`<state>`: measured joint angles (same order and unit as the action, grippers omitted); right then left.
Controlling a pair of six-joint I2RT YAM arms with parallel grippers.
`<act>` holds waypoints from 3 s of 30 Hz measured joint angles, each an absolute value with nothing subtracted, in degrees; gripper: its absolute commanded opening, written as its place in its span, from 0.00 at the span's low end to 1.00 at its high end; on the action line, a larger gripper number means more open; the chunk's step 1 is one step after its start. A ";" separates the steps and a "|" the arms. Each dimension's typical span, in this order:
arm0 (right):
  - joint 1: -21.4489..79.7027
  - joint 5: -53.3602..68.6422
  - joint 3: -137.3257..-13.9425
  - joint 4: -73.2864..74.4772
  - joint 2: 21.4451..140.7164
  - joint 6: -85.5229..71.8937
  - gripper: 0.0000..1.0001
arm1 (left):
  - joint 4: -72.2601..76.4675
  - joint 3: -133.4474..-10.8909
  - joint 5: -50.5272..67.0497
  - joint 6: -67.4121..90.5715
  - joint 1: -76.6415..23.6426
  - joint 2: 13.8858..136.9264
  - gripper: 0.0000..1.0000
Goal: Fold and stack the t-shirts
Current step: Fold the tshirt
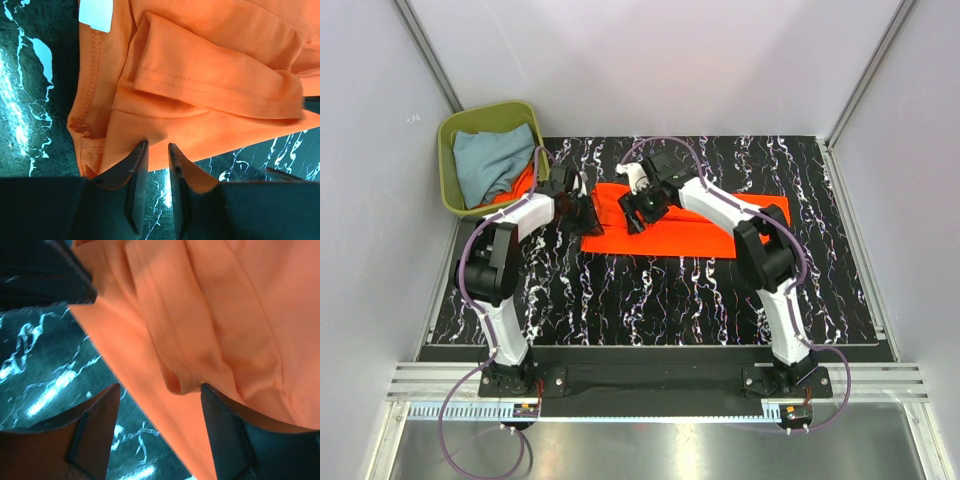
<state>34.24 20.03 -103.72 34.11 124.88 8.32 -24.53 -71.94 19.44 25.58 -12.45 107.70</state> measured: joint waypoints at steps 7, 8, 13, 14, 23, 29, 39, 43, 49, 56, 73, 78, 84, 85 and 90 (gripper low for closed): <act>34.98 13.50 -108.09 35.66 130.61 9.87 0.65 | -24.21 -71.40 19.51 25.56 -12.05 107.70 0.27; 34.98 11.99 -108.29 35.97 130.82 10.04 0.66 | -24.03 -71.18 19.53 25.56 -12.05 107.70 0.27; 34.98 5.98 -109.49 36.29 130.96 10.55 0.66 | -23.88 -69.80 19.51 25.54 -12.05 107.70 0.27; 34.98 5.23 -109.65 36.27 130.96 10.57 0.65 | -23.90 -69.52 19.49 25.54 -12.05 107.70 0.27; 34.98 -2.04 -115.48 36.05 134.74 10.22 0.58 | -23.77 -68.62 19.46 25.54 -12.05 107.70 0.27; 34.98 0.10 -116.99 36.25 136.16 11.25 0.08 | -23.77 -68.27 19.46 25.54 -12.05 107.68 0.27; 34.98 -8.71 -117.30 36.27 136.16 8.67 0.37 | -23.79 -68.12 19.09 25.54 -11.79 107.61 0.27; 34.63 -13.08 -117.95 36.47 136.86 6.42 0.59 | -23.94 -68.14 18.83 25.26 -11.62 107.61 0.27; 32.01 -13.50 -123.57 40.23 140.64 0.82 0.82 | -27.11 -70.26 16.51 22.70 -12.40 106.69 0.30; 26.72 -13.15 -131.33 45.43 141.01 -3.51 0.85 | -28.10 -75.85 15.18 22.33 -15.94 102.96 0.33; 15.35 -6.33 -94.37 46.11 114.08 -9.13 0.84 | -24.36 -77.84 12.01 35.48 -20.23 108.36 0.43; 8.80 0.93 -85.08 43.31 107.26 -11.97 0.76 | -24.29 -77.84 8.38 37.47 -20.47 111.53 0.43; -0.14 2.59 -79.24 41.58 106.41 -14.72 0.69 | -24.53 -78.70 6.37 36.67 -20.43 114.93 0.43; -0.80 2.57 -78.32 41.54 106.15 -14.98 0.66 | -24.45 -79.18 6.02 36.29 -20.40 115.09 0.43; -3.03 2.44 -76.12 41.34 105.51 -16.38 0.43 | -24.34 -80.75 5.58 34.76 -20.40 116.33 0.43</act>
